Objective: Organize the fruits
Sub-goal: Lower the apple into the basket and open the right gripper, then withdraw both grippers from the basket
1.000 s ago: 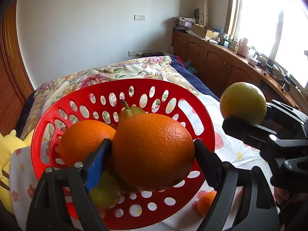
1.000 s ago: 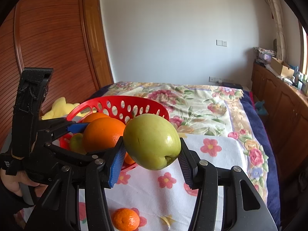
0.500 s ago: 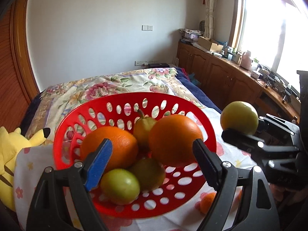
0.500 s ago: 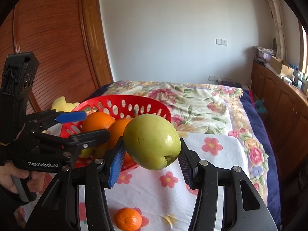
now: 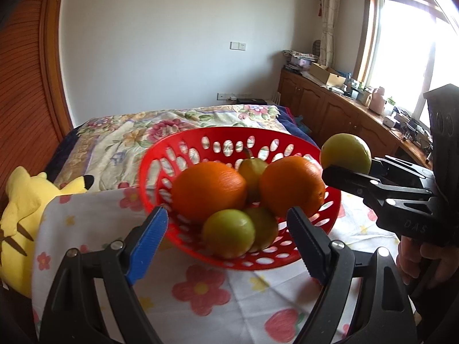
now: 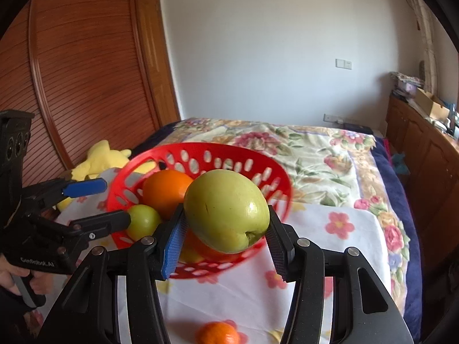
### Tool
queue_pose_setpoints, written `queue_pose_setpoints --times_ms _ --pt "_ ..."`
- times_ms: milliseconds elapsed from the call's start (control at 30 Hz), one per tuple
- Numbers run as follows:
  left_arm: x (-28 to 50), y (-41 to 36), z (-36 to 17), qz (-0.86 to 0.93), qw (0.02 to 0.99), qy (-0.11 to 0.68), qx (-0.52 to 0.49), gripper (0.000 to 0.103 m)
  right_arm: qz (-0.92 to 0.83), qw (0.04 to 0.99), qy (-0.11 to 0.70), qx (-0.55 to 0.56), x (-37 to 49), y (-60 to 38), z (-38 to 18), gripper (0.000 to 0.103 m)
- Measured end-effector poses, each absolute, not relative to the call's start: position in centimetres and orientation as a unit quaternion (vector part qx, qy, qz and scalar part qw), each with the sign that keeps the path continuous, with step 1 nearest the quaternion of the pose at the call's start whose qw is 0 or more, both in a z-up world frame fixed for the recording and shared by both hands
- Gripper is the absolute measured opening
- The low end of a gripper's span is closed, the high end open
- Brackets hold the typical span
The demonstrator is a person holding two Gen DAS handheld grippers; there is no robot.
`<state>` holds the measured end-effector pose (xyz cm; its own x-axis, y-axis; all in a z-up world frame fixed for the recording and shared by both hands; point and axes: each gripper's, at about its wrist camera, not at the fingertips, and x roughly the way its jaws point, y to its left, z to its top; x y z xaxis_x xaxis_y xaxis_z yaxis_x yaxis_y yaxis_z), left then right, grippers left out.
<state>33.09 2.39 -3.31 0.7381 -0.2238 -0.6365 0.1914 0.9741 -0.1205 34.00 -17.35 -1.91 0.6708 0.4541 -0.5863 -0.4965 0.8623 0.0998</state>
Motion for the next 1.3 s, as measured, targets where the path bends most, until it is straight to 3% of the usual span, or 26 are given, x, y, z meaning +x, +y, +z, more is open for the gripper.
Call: queue_pose_setpoints --times_ms 767,1300 --pt "29.2 5.9 -3.8 -0.084 0.934 0.346 -0.027 0.085 0.285 0.89 0.348 -0.072 32.2 -11.2 -6.1 0.056" --pt "26.0 0.0 -3.5 -0.114 0.934 0.338 -0.01 0.085 0.259 0.907 0.329 -0.043 26.3 -18.7 -4.0 0.057"
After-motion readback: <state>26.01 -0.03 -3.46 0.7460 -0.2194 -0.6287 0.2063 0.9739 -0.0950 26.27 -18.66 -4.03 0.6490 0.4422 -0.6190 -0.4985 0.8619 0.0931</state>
